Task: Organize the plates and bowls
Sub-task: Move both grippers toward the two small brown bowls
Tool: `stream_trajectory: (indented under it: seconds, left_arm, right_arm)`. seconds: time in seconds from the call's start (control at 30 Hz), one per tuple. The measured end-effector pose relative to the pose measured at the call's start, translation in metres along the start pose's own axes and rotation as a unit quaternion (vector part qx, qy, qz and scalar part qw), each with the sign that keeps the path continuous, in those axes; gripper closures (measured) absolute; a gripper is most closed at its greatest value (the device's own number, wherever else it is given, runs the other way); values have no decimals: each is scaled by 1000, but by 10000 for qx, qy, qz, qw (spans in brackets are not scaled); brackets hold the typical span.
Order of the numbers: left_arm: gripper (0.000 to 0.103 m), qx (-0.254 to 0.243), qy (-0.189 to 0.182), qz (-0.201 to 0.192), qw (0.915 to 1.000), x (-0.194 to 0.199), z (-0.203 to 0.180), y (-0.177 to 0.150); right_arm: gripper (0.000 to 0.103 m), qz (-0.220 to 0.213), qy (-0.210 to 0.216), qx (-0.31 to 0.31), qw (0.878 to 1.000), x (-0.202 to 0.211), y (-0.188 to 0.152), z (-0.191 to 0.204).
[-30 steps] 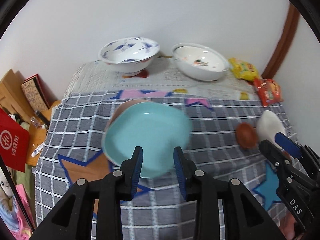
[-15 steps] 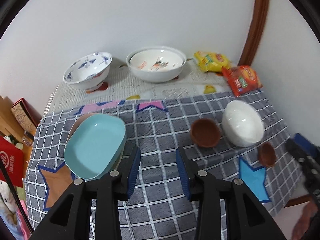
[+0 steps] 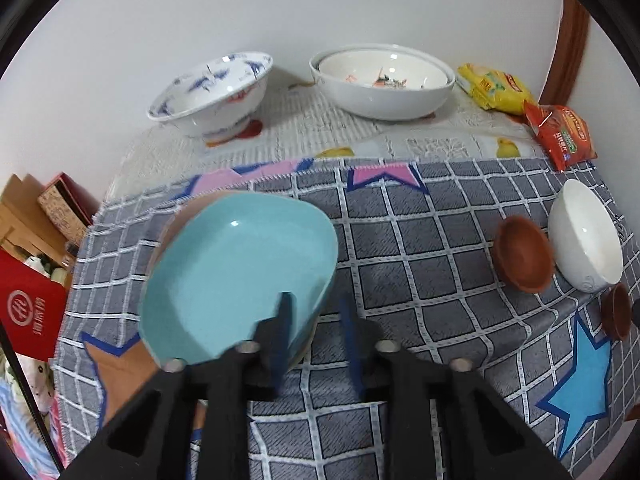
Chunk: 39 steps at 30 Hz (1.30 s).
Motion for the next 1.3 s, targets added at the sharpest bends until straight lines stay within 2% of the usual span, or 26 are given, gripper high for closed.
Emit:
stream_trajectory:
  seconds: [0.1, 0.33, 0.37, 0.43, 0.57, 0.7, 0.77, 0.83, 1.0, 1.3]
  left_arm:
    - [94, 71, -45, -8, 10000, -10, 5, 3]
    - [94, 261, -213, 60, 9994, -21, 8, 10]
    - [93, 252, -203, 23, 9995, -19, 7, 12]
    - [85, 199, -174, -44, 9996, -14, 2, 15]
    - [83, 73, -355, -136, 9993, -6, -16, 21]
    - [83, -6, -630, -173, 9979, -3, -36, 26]
    - [78, -77, -789, -160, 9967, -3, -49, 27]
    - [72, -133, -901, -163, 9957, -2, -60, 28]
    - [72, -240, -1148, -48, 9931, -8, -88, 24]
    - [72, -270, -1189, 113, 9925, -29, -113, 24]
  right_arm:
    - [53, 84, 46, 11, 10000, -7, -1, 6]
    - [53, 205, -37, 64, 9998, -19, -2, 7]
    - [53, 221, -30, 49, 9997, -22, -2, 6]
    - [53, 240, -44, 30, 9997, -24, -2, 4]
    - [53, 165, -131, 8, 9998, -23, -1, -2]
    - [53, -47, -360, -58, 9993, -16, 6, -21]
    - [53, -132, -535, -118, 9984, -12, 9, -34]
    - [53, -134, -554, -211, 9982, -10, 10, -45]
    - [53, -58, -531, -466, 9975, -10, 10, -71]
    - [54, 152, -800, -796, 9935, -19, -6, -117]
Point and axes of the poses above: each gripper's, at about its wrist camera, not at the fingertips, and x roughly against the way its jaws point, z to its left, y to its top, the point moved 6 cm from there along -x, roughly the way its jaws point, and after that the axes turned 13 degrees about -y, right-handed, at the moved point
